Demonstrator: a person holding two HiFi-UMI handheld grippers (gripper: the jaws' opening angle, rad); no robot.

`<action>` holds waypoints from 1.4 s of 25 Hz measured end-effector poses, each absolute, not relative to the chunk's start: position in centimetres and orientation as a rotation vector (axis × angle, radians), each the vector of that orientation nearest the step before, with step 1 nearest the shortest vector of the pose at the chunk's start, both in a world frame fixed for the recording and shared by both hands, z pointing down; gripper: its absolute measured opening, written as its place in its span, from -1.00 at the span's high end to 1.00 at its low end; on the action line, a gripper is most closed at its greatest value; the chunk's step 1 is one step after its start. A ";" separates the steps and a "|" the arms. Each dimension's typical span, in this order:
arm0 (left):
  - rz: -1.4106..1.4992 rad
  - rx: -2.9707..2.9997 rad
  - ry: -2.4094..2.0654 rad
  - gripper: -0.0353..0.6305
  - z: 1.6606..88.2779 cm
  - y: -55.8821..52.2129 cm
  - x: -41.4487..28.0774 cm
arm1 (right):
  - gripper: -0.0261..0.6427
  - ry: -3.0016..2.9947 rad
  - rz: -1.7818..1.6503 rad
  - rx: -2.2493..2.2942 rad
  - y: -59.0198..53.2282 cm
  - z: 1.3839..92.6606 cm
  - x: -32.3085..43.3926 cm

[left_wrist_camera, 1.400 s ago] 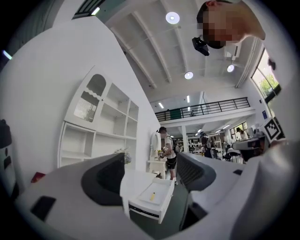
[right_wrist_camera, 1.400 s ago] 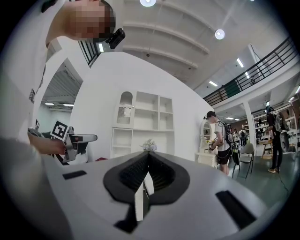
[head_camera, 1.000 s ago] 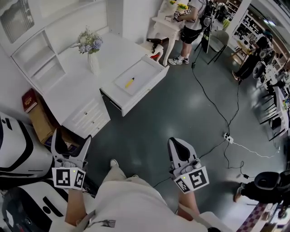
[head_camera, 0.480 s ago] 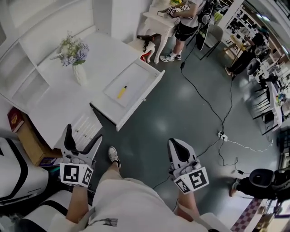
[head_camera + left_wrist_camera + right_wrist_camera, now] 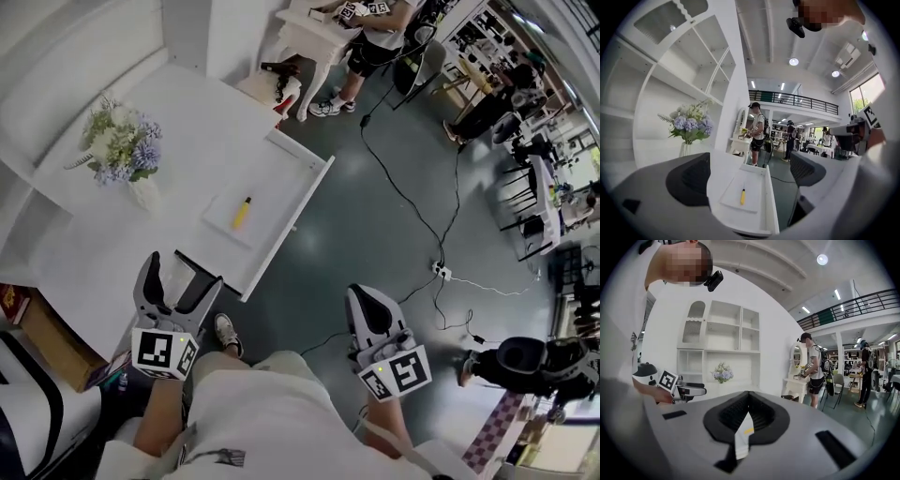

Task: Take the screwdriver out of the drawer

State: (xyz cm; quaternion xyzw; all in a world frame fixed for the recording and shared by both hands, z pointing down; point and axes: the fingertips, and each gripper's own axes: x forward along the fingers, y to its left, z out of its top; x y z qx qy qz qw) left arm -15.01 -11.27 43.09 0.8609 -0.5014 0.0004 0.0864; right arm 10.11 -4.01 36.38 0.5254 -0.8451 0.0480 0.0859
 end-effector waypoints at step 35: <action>1.139 2.194 -1.070 -0.28 79.3 -35.6 -0.5 | 0.89 -2.483 0.468 1.496 -19.4 45.9 23.9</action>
